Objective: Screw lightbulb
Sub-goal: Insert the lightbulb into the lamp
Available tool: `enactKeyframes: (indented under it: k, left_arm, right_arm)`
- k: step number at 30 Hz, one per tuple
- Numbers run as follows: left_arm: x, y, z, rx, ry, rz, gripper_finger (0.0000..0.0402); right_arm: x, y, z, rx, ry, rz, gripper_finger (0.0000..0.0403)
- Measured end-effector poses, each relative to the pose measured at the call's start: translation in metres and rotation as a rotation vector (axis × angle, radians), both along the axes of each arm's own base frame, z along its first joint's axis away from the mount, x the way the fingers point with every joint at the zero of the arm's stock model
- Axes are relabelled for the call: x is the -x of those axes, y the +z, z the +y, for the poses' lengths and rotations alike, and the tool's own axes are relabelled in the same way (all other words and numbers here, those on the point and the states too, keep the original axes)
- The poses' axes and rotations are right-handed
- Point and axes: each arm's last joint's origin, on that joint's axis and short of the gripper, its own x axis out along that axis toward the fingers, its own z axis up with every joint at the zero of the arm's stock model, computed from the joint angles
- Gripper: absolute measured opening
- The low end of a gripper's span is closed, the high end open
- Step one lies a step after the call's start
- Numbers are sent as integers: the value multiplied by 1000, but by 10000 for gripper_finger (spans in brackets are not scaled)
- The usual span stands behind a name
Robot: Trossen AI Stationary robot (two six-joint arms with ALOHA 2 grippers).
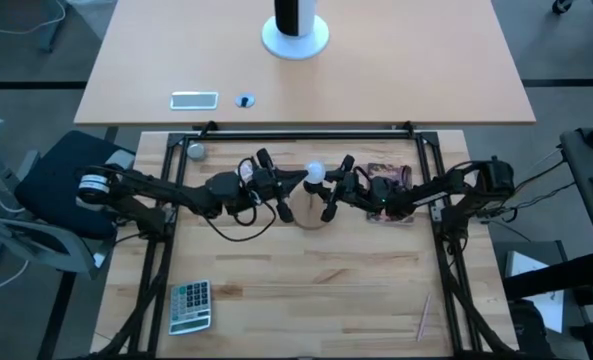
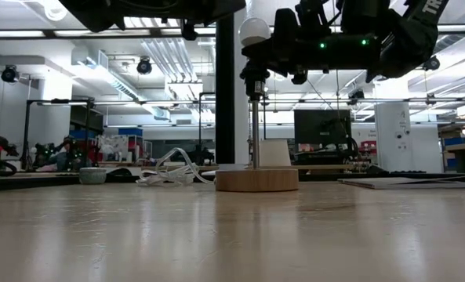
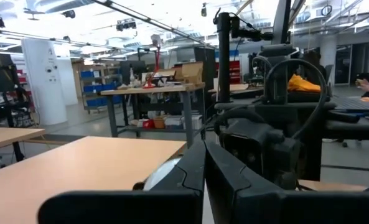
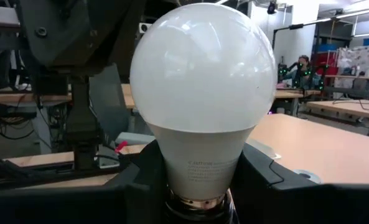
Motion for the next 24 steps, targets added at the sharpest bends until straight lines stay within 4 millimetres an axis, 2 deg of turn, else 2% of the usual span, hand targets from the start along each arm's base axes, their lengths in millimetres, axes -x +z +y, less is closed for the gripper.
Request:
enactKeyframes:
  k: [5, 8, 18, 24]
  left_arm:
    - [-1, -2, 2, -8, 9, 27, 0]
    - [-2, -6, 4, -9, 14, 42, 0]
    - [-4, -9, 5, -5, 18, 54, 0]
    - [-4, -9, 5, -4, 18, 53, 0]
  right_arm:
    - [0, 0, 0, 5, -4, 1, 183]
    - [0, 0, 0, 8, -6, 3, 203]
    - [0, -2, 1, 7, -1, 42, 199]
    - [0, -1, 6, 14, -4, 48, 214]
